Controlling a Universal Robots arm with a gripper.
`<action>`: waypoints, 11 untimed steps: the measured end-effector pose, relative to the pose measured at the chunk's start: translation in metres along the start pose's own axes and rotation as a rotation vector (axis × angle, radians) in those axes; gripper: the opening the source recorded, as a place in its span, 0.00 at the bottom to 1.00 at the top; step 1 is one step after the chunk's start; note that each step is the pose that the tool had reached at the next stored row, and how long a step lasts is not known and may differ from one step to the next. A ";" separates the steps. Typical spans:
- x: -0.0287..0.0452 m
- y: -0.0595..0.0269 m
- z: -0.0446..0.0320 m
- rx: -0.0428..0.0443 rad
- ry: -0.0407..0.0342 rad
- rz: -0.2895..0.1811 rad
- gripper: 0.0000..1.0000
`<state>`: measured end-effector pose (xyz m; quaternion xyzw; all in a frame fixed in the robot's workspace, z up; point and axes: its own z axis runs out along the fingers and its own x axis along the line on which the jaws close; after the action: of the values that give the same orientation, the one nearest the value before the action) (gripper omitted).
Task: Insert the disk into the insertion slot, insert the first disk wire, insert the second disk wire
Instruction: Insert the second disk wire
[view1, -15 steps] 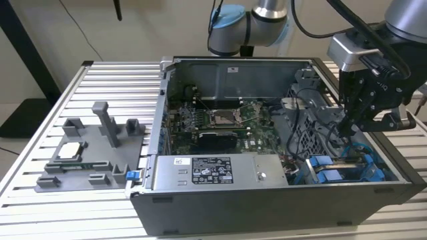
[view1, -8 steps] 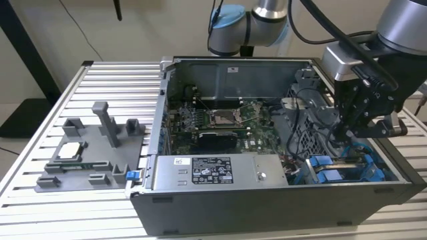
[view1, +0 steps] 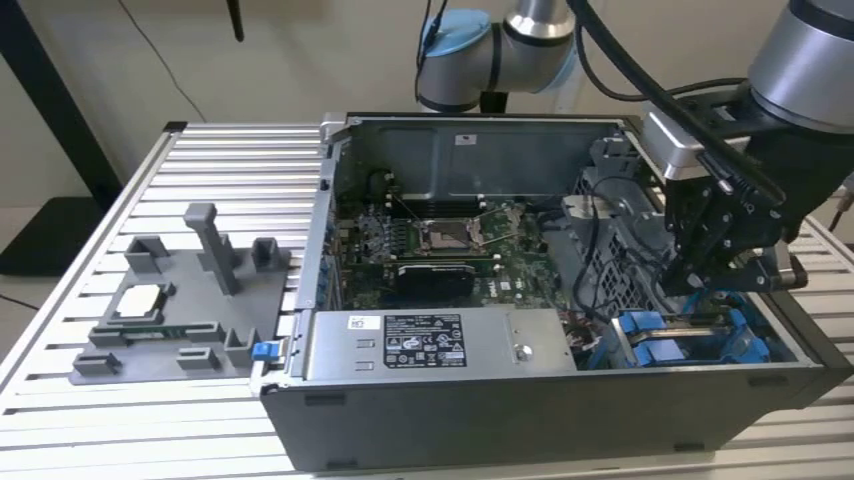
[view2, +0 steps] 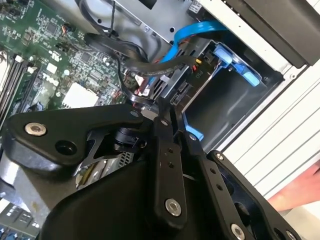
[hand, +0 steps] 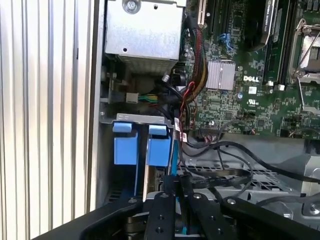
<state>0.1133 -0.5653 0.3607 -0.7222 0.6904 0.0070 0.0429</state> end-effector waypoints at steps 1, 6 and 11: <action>0.0006 0.0001 0.0011 -0.0003 0.0004 0.007 0.00; 0.0052 0.0004 0.0040 -0.0129 0.0017 0.040 0.00; 0.0114 0.0008 0.0046 -0.0247 -0.0113 0.045 0.00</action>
<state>0.1133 -0.5764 0.3552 -0.7070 0.7059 0.0205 0.0377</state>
